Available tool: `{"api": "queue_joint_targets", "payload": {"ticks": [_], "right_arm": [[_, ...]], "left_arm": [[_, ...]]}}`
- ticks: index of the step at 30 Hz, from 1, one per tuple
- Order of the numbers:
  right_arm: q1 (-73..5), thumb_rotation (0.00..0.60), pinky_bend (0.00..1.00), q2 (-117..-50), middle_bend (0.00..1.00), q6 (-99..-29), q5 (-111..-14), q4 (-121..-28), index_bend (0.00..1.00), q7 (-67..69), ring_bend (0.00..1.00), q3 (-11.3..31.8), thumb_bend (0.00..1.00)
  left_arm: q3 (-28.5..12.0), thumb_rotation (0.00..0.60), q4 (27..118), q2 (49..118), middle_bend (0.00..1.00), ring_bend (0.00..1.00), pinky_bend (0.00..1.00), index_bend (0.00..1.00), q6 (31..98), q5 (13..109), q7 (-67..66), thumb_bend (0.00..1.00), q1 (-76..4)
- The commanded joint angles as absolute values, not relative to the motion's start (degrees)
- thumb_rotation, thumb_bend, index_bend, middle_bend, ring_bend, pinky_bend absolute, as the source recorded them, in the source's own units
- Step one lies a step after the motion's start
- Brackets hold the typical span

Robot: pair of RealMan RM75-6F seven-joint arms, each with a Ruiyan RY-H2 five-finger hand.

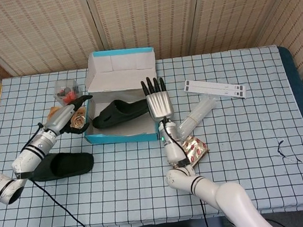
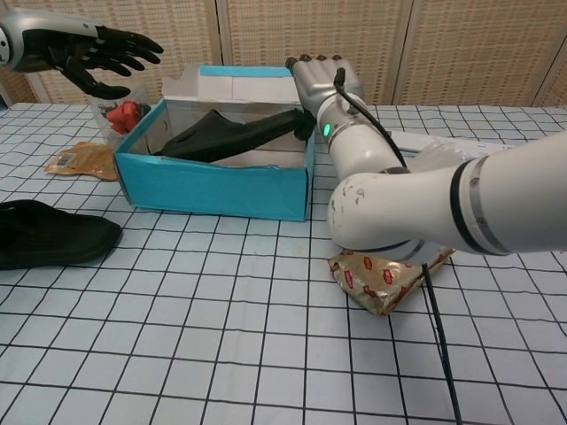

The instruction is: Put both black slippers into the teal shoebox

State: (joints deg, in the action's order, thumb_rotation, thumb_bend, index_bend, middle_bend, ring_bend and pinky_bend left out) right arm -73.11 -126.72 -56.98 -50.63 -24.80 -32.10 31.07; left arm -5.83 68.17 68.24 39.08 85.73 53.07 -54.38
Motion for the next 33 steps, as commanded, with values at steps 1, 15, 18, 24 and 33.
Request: {"api": "queue_joint_targets", "payload": {"ticks": [1, 15, 18, 24, 33], "right_arm": [[-66.16, 0.6, 0.0, -118.77, 0.0, -58.5, -52.3, -38.12, 0.0, -39.67, 0.0, 27.35, 0.15], [-55.2, 0.6, 0.0, -89.1, 0.0, -65.15, -45.59, -84.81, 0.0, -62.57, 0.0, 23.33, 0.15], [-54.15, 0.6, 0.0, -85.61, 0.0, -66.05, -44.76, -89.34, 0.0, -63.67, 0.0, 22.3, 0.15], [-48.31, 0.6, 0.0, -80.21, 0.0, -69.96, -49.02, -99.79, 0.0, -56.85, 0.0, 19.53, 0.14], [-24.92, 0.6, 0.0, -71.63, 0.0, -89.97, -86.86, -105.97, 0.0, -36.34, 0.0, -4.06, 0.14]], "left_arm": [[-5.68, 0.6, 68.64, 67.98, 0.0, 0.0, 0.02, 0.0, 39.07, 85.58, 52.68, 0.45, -54.23], [-6.0, 0.6, 71.25, 66.76, 0.0, 0.0, 0.02, 0.0, 37.99, 83.91, 50.57, 0.46, -54.22], [-6.11, 0.6, 71.87, 66.43, 0.0, 0.0, 0.02, 0.0, 37.68, 83.48, 50.32, 0.46, -54.16], [-5.91, 0.6, 75.09, 64.45, 0.0, 0.0, 0.02, 0.0, 40.21, 84.45, 49.83, 0.46, -52.78], [0.49, 0.6, 89.43, 58.36, 0.0, 0.0, 0.03, 0.0, 58.77, 88.62, 35.32, 0.42, -38.16]]}}
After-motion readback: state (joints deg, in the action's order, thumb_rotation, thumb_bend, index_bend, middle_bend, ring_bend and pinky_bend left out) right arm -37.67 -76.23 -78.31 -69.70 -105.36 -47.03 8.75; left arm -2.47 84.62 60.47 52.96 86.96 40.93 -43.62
